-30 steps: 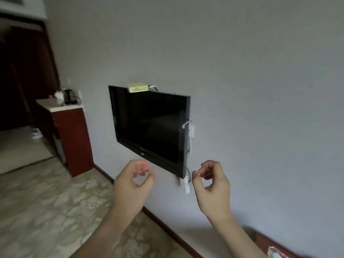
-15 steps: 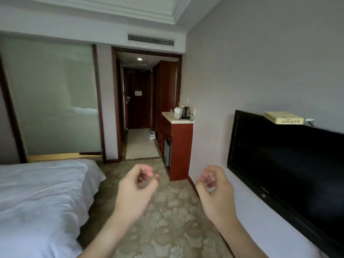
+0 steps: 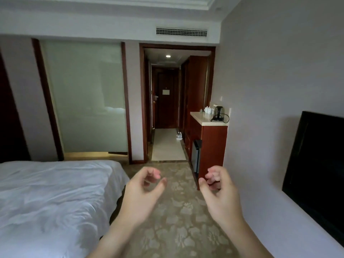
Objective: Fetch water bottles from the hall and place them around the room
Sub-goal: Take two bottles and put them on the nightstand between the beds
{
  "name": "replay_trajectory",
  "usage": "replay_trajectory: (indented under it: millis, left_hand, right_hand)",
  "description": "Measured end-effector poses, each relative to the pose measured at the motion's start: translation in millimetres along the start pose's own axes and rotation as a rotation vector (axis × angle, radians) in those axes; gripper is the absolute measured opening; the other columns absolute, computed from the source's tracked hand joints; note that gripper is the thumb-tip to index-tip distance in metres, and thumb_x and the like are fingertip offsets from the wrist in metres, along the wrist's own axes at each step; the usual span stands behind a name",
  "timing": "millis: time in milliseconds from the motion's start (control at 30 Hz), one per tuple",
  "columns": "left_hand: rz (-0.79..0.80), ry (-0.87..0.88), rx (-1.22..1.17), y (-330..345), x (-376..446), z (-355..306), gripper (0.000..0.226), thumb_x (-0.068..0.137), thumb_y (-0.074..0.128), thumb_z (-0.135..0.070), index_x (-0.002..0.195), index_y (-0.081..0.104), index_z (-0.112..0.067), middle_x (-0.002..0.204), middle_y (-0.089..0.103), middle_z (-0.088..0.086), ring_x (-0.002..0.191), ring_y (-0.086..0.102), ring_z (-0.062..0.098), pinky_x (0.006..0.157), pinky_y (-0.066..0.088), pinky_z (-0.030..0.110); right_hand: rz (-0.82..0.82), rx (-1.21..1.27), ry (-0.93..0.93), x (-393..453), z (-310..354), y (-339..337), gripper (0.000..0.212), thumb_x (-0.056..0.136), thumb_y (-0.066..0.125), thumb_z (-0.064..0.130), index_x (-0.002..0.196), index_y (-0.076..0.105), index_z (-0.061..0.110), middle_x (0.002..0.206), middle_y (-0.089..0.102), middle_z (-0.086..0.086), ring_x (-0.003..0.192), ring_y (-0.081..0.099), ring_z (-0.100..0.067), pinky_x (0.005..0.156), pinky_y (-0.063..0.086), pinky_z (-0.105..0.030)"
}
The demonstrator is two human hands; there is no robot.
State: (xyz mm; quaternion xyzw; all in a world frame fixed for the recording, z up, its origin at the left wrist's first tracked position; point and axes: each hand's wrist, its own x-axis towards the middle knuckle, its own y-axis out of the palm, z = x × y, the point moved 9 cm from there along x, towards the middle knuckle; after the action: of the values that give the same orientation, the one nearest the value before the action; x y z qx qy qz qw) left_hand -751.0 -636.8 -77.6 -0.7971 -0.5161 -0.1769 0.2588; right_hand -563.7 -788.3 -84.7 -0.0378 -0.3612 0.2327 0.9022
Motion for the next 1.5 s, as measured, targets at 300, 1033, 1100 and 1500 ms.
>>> replay_trajectory:
  millis: [300, 1033, 1100, 1500]
  left_hand:
    - [0.005, 0.038, 0.094, 77.8, 195.6, 47.5, 0.015, 0.081, 0.076, -0.011, 0.083, 0.065, -0.021, 0.089, 0.067, -0.011, 0.081, 0.062, 0.008, 0.073, 0.049, 0.017]
    - [-0.079, 0.053, 0.033, 163.7, 672.3, 338.2, 0.013, 0.081, 0.070, -0.031, 0.091, 0.064, -0.030, 0.089, 0.065, -0.008, 0.083, 0.061, 0.009, 0.069, 0.051, 0.020]
    - [-0.069, 0.038, 0.020, 179.1, 713.0, 361.0, 0.013, 0.081, 0.071, -0.029, 0.091, 0.064, -0.029, 0.091, 0.066, -0.007, 0.086, 0.061, 0.008, 0.070, 0.052, 0.021]
    - [-0.056, 0.009, 0.065, 307.4, 949.5, 517.6, 0.019, 0.084, 0.072, -0.020, 0.098, 0.061, -0.027, 0.086, 0.066, -0.007, 0.083, 0.062, 0.001, 0.065, 0.050, 0.012]
  right_hand:
    - [0.037, 0.096, -0.014, 195.7, -99.2, 78.4, 0.025, 0.079, 0.072, 0.027, 0.099, 0.058, 0.031, 0.085, 0.064, 0.010, 0.082, 0.064, -0.007, 0.069, 0.057, -0.033]
    - [0.071, -0.009, -0.044, 612.3, -311.4, 363.3, 0.028, 0.084, 0.072, 0.021, 0.103, 0.055, 0.032, 0.089, 0.063, 0.011, 0.084, 0.062, -0.006, 0.071, 0.052, -0.026]
    - [0.069, -0.007, -0.017, 646.8, -337.3, 381.3, 0.028, 0.084, 0.072, 0.021, 0.104, 0.055, 0.031, 0.090, 0.063, 0.010, 0.084, 0.062, -0.005, 0.071, 0.052, -0.026]
    - [0.028, 0.014, -0.045, 869.0, -522.8, 507.3, 0.033, 0.081, 0.073, 0.018, 0.099, 0.054, 0.037, 0.086, 0.061, 0.009, 0.079, 0.062, -0.008, 0.068, 0.055, -0.033]
